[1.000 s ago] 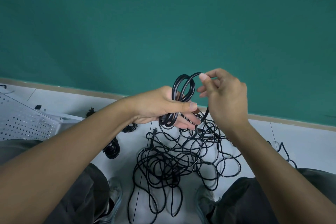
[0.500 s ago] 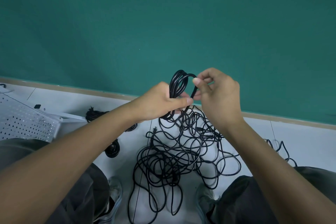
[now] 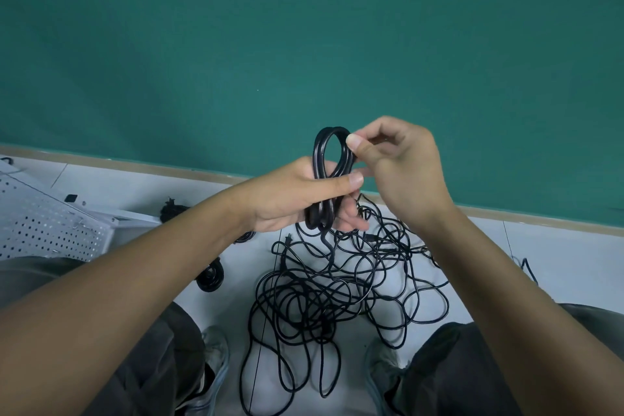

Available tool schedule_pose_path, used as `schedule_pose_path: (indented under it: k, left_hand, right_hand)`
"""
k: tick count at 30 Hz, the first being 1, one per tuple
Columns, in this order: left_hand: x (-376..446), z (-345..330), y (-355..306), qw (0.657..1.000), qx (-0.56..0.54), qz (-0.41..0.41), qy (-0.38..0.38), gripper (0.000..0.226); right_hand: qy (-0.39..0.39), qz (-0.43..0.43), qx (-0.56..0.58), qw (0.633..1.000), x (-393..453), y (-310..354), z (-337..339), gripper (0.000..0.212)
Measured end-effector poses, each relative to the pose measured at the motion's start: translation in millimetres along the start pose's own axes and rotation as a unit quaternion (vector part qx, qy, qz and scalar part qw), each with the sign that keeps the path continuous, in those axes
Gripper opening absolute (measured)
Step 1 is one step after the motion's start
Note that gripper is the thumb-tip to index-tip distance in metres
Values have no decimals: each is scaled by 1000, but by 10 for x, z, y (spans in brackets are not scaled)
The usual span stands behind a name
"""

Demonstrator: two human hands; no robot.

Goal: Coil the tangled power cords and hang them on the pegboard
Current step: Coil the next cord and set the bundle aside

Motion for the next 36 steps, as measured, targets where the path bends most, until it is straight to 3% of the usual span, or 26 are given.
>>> schedule_pose_path:
  k: [3,6,10,15,18,21,24,28,34,36]
  left_hand:
    - [6,1,-14,999,-1,0,-42,26]
    - [45,80,-34,995,-28,-10,-97,34]
    - [51,343,-58,978,-103,-15,-183,41]
    - [7,631,-18,953,-156,-13,-261,38]
    - [-28,796,11,931,-187,-13,-314,37]
    - [-63,947,7,921,-164,-16,-353,36]
    - [-49,947,-16,933,-78,-29,-351,35]
    - [-5,851,-37,948,25,-27,-317,36]
    - [57,574,-39,980,81,-28,-182,41]
    - [55,451,-37,986,95,-23,-134,42]
  right_hand:
    - [-2,14,-68,998,19,-35,10,15]
    - [12,-4,-31,999,-17,-141,-68,15]
    - [67,-133,121,981,-222,-412,-359,52]
    - [143,-190,82,968,-507,-700,-648,79]
    - [194,-169,8,966,-637,-709,-725,64]
    - [246,-137,-76,957,-684,-661,-764,32]
    - [256,-83,-122,955,-631,-536,-750,12]
    - [192,-37,-97,976,-496,-295,-547,17]
    - [92,69,-155,981,-321,-59,-247,11]
    - [54,78,-187,978,-290,-41,-152,24]
Point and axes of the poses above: each hand's wrist, its own x-axis towards the middle knuckle, its own z-axis out of the back of the hand, y = z × x, the point moved 9 cm from there along x, towards the middle knuckle, and after that the axes turned 13 degrees about x, right-handed, at the moved point
